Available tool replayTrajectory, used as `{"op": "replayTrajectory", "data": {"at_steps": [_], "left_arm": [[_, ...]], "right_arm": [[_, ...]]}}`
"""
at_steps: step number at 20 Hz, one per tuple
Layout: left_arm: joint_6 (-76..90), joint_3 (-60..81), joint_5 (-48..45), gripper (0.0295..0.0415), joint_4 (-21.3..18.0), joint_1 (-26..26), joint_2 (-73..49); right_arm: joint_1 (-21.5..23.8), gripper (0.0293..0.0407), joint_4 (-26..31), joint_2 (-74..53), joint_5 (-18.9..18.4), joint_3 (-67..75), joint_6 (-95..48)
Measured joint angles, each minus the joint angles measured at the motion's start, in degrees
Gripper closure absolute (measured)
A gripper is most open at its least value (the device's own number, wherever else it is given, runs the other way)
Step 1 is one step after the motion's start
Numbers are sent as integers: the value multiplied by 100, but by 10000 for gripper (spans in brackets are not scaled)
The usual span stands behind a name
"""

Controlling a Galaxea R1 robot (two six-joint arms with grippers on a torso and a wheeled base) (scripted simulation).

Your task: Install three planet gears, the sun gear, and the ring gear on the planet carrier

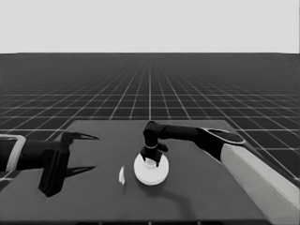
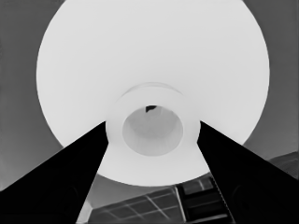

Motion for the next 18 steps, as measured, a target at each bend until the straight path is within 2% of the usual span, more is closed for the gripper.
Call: {"op": "replayTrajectory", "data": {"at_steps": [8,9,10,12,18], "left_arm": [[0,0,0,326,0,0,0],[0,0,0,326,0,0,0],[0,0,0,326,0,0,0],[0,0,0,326,0,0,0],[0,0,0,326,0,0,0]], "right_arm": [[0,351,0,0,0,0,400],[2,327,0,1,0,0,430],[4,319,0,1,1,0,447],[6,316,0,1,1,1,464],[7,315,0,1,1,1,472]]}}
